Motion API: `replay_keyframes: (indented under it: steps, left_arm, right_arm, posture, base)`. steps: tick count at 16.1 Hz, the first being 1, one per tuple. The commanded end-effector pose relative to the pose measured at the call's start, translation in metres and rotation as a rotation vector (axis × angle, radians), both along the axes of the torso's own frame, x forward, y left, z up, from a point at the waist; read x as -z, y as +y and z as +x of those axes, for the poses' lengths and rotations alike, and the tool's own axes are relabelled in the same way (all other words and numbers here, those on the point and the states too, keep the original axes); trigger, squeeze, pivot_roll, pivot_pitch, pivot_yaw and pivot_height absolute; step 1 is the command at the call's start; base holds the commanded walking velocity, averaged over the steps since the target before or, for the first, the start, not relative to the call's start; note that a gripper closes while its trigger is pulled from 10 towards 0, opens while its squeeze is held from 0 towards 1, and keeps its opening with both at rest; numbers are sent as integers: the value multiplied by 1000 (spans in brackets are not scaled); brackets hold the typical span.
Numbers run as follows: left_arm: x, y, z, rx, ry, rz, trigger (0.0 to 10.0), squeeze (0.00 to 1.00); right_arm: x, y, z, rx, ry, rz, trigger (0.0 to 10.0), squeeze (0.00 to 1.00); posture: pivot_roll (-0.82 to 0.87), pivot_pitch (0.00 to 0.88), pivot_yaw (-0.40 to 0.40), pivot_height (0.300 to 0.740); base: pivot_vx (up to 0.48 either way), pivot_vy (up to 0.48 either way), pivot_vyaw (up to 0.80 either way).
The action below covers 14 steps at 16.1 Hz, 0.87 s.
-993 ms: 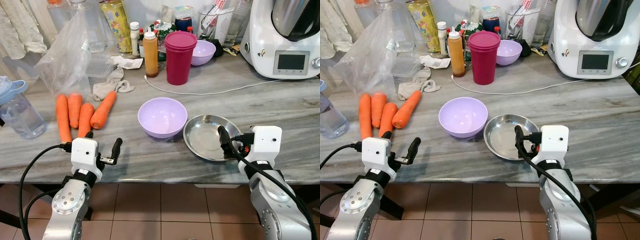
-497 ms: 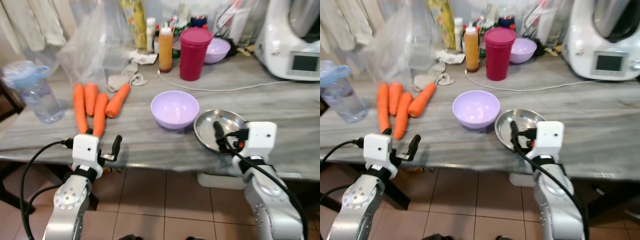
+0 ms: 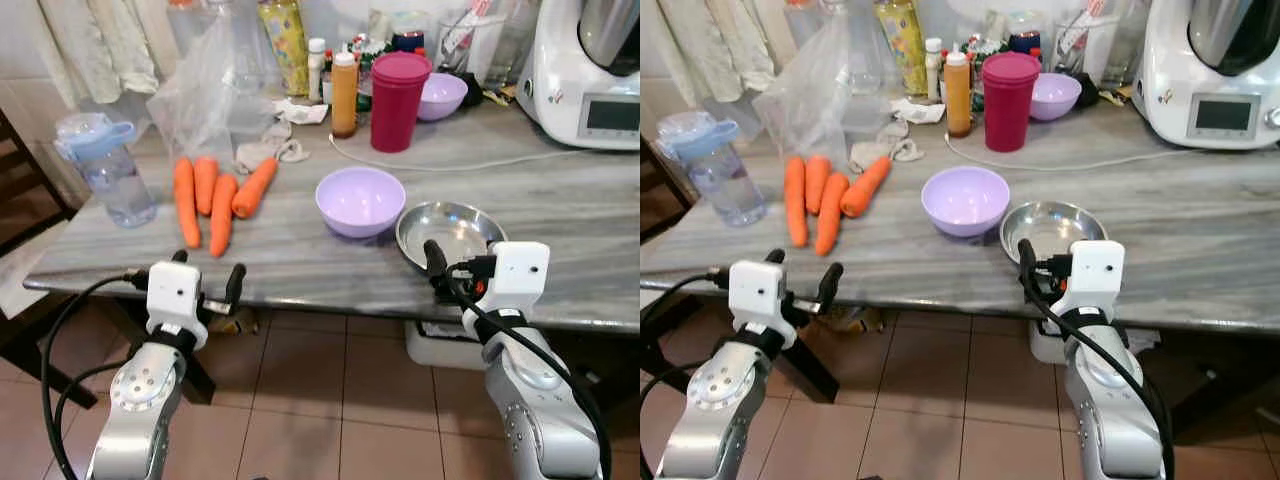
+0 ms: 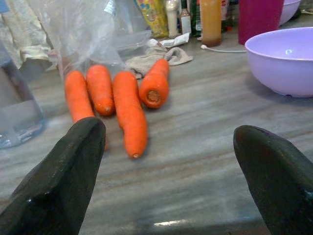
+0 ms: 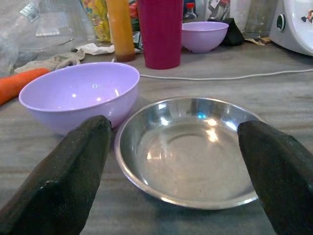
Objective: Setting the table
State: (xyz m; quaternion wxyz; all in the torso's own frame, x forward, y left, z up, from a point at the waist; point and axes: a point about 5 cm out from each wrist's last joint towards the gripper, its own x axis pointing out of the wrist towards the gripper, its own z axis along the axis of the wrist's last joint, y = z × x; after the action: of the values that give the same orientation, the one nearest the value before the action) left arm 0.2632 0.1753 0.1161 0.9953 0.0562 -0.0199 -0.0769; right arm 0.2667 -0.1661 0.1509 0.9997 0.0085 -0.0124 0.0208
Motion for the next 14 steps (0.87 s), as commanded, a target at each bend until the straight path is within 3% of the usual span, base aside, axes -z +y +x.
replay_keyframes:
  steps: [1, 9, 14]
  left_arm:
    - [3, 4, -1, -11, 14, 12, 10000, 0]
    - [4, 4, -2, -2, 20, 27, 10000, 0]
    - [2, -1, -3, 59, 1, 15, 10000, 0]
  right_arm:
    - [-1, 0, 1, 5, -8, 3, 10000, 0]
    - [2, 0, 2, 3, -6, 9, 10000, 0]
    - [2, 0, 3, 6, -8, 10, 10000, 0]
  posture:
    - [-207, 49, 68, 740]
    - [-200, 48, 68, 740]
    - [-200, 49, 67, 740]
  base:
    - [-364, 0, 0]
    - [-362, 0, 0]
    - [0, 0, 0]
